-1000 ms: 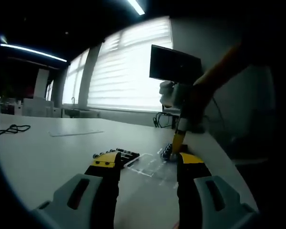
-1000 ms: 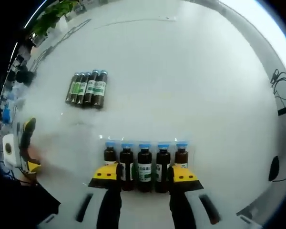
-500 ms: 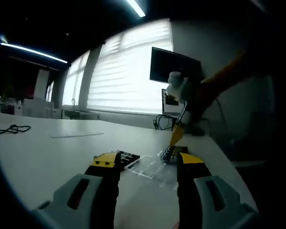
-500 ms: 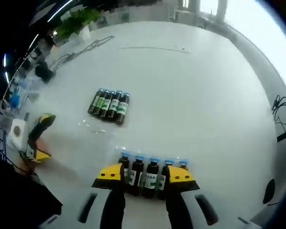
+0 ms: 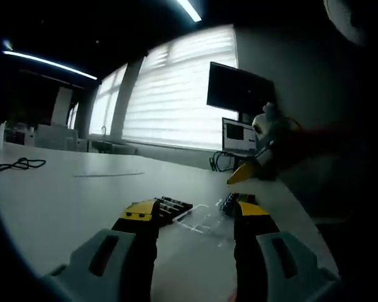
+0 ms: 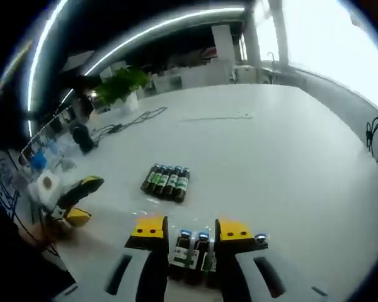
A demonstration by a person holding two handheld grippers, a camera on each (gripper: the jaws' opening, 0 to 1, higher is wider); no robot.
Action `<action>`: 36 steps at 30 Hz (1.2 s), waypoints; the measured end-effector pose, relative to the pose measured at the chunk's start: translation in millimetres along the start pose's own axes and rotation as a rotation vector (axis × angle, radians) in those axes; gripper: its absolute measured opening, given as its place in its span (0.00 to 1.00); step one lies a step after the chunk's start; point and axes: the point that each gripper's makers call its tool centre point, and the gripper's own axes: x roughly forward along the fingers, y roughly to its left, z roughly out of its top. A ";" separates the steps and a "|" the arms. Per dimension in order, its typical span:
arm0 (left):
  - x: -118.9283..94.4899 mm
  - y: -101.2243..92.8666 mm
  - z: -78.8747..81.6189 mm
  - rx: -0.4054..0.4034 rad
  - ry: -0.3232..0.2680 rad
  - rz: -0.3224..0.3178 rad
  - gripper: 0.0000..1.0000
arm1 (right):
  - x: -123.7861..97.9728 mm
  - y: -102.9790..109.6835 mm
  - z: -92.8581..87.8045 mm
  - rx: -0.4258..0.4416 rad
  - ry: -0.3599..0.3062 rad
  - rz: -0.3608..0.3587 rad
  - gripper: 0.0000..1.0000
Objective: Grip medicine bottles put into box
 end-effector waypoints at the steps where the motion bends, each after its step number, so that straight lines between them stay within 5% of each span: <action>1: 0.6 0.7 -0.7 0.003 0.004 0.008 0.40 | 1.2 1.8 1.4 -0.028 -0.037 0.010 0.25; 4: 2.0 3.0 -3.3 0.015 0.022 0.033 0.40 | 1.2 1.4 -2.6 -0.061 -0.092 0.019 0.25; 11: -1.9 14.3 1.3 0.064 0.011 0.127 0.39 | -4.5 20.0 9.8 -0.104 -0.325 0.164 0.25; 14: -5.8 17.3 2.4 0.067 0.008 0.172 0.40 | -11.6 16.4 8.6 -0.132 -0.422 0.163 0.25; 19: -6.5 20.3 -3.4 0.099 0.042 0.229 0.38 | -8.7 12.0 -6.4 -0.247 -0.403 0.123 0.25; 23: -3.2 22.3 -8.8 0.120 0.071 0.238 0.37 | -8.7 14.3 1.7 -0.161 -0.432 0.145 0.24; 27: -3.4 24.0 -8.1 0.116 0.068 0.241 0.37 | -8.7 17.0 10.5 -0.150 -0.444 0.137 0.17; 36: -4.2 24.5 -4.7 0.100 0.045 0.223 0.39 | -5.9 16.7 22.3 -0.167 -0.414 0.110 0.18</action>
